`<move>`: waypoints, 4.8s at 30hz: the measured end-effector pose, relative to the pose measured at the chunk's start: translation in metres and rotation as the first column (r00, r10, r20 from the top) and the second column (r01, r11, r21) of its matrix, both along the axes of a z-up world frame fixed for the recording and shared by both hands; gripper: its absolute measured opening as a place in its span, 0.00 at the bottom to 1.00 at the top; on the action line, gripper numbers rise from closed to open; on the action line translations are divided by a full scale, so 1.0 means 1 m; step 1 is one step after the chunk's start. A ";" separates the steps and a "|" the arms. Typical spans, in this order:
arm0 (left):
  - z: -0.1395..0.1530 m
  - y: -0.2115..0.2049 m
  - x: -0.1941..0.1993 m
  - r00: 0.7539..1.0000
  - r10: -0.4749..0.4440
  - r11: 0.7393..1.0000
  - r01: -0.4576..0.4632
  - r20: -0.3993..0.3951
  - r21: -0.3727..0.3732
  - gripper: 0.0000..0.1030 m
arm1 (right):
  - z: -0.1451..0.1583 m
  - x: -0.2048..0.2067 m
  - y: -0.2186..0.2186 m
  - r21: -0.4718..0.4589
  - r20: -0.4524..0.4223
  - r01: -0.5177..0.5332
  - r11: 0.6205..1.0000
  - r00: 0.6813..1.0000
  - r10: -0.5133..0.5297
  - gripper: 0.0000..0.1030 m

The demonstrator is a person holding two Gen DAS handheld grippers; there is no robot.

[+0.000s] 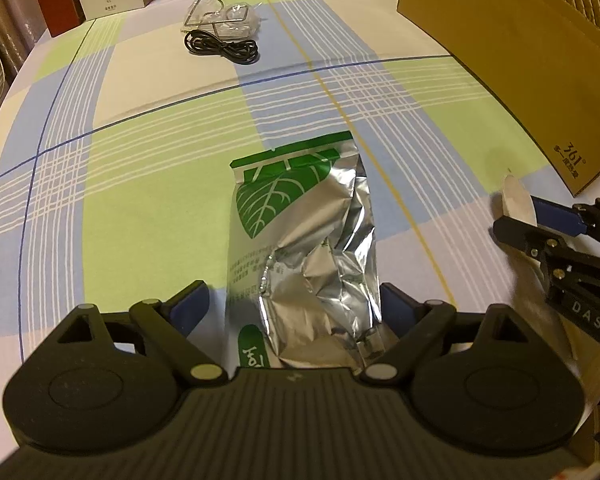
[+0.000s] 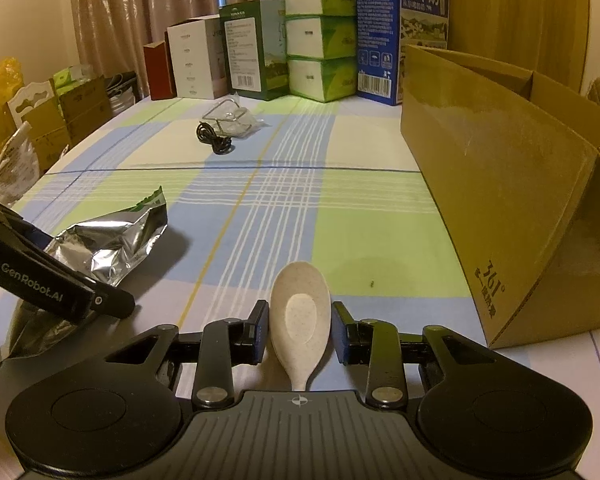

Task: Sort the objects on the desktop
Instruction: 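Lift the foil packet with the left tool while the right tool lifts the spoon, then carry the foil packet and wooden spoon over the cardboard box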

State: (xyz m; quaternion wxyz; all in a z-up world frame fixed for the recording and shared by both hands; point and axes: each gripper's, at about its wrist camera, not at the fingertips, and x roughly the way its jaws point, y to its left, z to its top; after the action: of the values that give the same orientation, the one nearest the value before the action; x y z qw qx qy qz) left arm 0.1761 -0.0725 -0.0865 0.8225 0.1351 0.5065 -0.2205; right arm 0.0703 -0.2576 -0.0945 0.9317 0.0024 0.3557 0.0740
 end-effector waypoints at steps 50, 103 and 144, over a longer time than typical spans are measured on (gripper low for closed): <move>0.090 -0.046 -0.061 0.999 0.025 0.994 -0.021 0.034 -0.110 0.40 | 0.090 -0.050 -0.026 0.053 0.121 0.037 0.998 0.992 -0.043 0.29; 0.180 -0.235 -0.049 0.982 -0.127 0.962 0.157 0.139 -0.225 0.40 | 0.181 -0.011 -0.200 -0.030 0.212 0.160 0.987 0.966 -0.150 0.29; 0.140 -0.303 0.048 0.997 -0.054 0.958 0.067 0.054 -0.279 0.43 | 0.152 0.100 -0.253 -0.008 0.108 0.154 0.988 0.982 -0.152 0.29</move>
State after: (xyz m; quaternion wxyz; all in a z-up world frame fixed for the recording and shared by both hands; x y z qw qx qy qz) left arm 0.2238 -0.3755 0.0535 0.8377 0.0378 0.4468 -0.3118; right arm 0.1700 -0.5106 0.0570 0.9524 0.0180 0.3044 -0.0007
